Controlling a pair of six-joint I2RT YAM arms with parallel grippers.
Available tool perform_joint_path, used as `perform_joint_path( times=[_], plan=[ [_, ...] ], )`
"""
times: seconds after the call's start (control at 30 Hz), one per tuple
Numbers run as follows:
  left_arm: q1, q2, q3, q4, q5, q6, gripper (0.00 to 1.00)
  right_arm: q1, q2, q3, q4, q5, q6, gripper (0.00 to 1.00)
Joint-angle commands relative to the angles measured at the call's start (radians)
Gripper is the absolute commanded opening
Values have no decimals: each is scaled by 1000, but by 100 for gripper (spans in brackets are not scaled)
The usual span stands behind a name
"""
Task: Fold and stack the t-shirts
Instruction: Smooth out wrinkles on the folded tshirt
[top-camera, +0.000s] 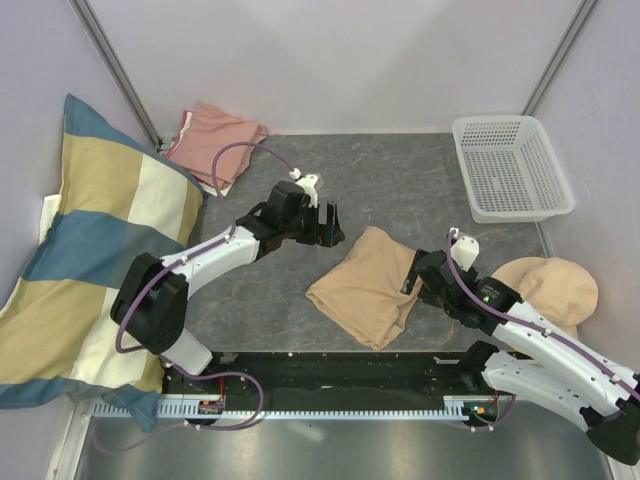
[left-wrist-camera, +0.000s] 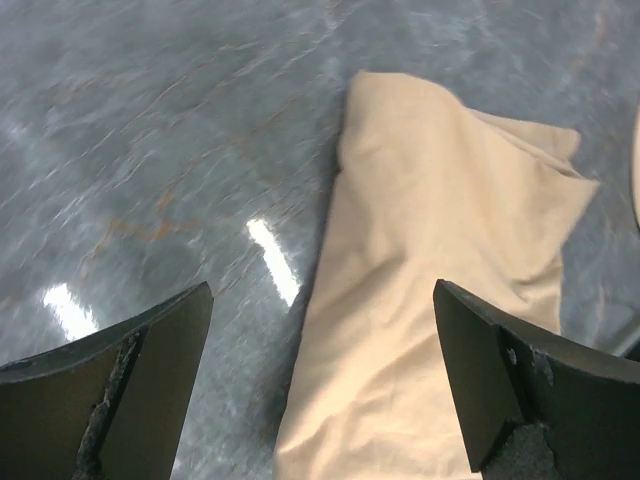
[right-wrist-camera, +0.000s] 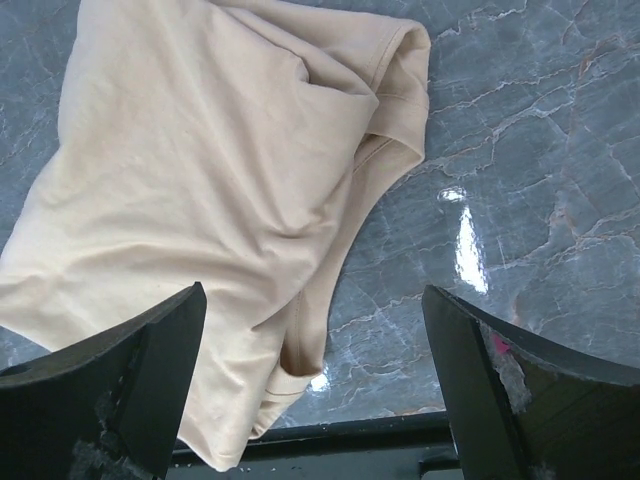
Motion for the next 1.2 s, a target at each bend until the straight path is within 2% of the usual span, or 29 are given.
perform_joint_path(
  times=[0.0, 0.03, 0.17, 0.3, 0.47, 0.63, 0.83, 1.17],
  plan=[
    [14, 83, 123, -49, 233, 176, 100, 6, 14, 19, -5, -2, 19, 98],
    [16, 131, 153, -121, 284, 228, 100, 6, 19, 19, 8, -13, 17, 98],
    [19, 247, 276, -244, 384, 368, 100, 6, 18, 10, 49, -36, 7, 98],
    [33, 313, 342, -295, 479, 475, 100, 6, 16, 14, 58, -44, -9, 98],
    [46, 385, 356, -335, 542, 534, 100, 6, -15, 13, 61, -41, -18, 98],
    [46, 439, 330, -327, 593, 521, 100, 6, -33, 5, 61, -41, -20, 98],
    [37, 448, 247, -225, 585, 443, 100, 6, -36, -6, 67, -42, -27, 98],
    [-75, 465, 182, -163, 514, 373, 100, 4, -45, -20, 67, -52, -36, 98]
  ],
)
